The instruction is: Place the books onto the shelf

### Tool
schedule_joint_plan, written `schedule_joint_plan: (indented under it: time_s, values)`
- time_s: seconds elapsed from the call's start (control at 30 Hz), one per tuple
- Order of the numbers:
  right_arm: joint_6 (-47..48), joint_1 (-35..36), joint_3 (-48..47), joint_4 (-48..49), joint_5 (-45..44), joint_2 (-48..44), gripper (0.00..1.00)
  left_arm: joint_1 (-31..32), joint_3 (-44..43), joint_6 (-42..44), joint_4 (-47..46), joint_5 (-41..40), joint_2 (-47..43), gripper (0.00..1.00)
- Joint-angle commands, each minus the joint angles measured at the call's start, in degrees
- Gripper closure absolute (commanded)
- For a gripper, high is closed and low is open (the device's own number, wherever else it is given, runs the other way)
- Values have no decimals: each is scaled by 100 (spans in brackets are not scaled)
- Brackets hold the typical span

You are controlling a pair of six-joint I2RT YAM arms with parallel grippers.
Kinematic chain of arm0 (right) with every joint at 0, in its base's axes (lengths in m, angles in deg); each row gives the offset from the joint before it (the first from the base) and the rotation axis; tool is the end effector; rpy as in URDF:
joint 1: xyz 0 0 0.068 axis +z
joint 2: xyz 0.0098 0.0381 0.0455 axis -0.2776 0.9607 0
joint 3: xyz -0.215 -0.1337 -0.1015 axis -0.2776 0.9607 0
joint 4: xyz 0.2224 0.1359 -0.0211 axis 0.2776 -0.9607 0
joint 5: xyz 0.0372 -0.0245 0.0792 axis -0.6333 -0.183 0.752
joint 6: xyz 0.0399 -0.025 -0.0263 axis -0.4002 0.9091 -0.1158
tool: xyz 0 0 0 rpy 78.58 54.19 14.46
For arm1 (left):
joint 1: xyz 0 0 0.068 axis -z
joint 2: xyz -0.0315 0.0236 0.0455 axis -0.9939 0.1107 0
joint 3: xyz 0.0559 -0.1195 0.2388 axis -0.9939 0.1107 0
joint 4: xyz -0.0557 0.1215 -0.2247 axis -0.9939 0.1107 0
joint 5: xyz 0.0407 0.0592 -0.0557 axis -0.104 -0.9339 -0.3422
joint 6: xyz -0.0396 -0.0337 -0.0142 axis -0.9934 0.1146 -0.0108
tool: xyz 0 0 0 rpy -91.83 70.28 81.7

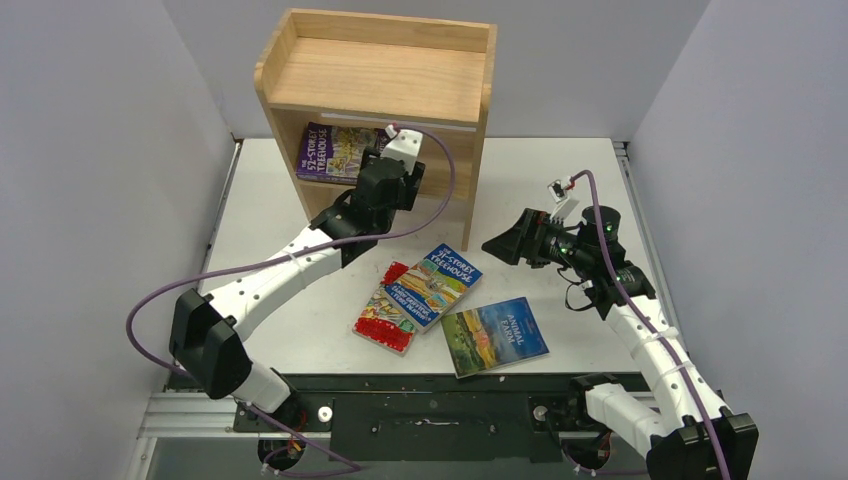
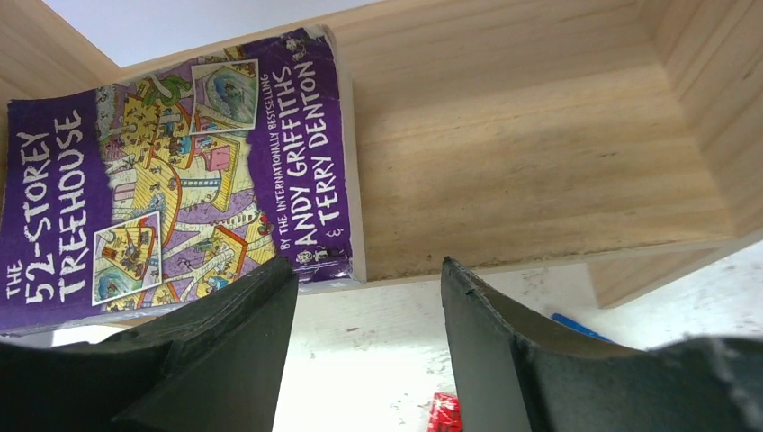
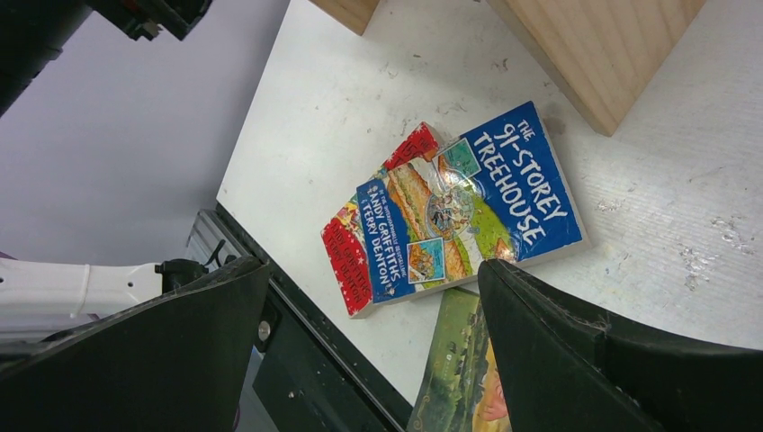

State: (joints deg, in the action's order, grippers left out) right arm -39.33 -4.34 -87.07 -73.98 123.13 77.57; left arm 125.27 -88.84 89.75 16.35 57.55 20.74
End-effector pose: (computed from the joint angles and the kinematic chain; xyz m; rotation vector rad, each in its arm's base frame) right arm 0.2022 0.0672 0.3109 -0.1312 2.0717 1.2468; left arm 0.2738 -0.2181 0.3666 0.2941 1.8164 0.0172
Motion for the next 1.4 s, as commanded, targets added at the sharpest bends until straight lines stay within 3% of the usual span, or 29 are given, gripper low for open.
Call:
schedule_joint_plan:
  time_s: [0.0, 0.97, 1.37]
  values:
    - [75, 61, -182, 147, -88, -13, 10, 21, -329, 513, -343, -337, 229, 42]
    - [58, 132, -190, 145, -158, 40, 10, -542, -289, 668, -406, -745, 292, 48]
    - [47, 181, -191, 128, -194, 21, 10, -49, -27, -58, -21, -522, -665, 22]
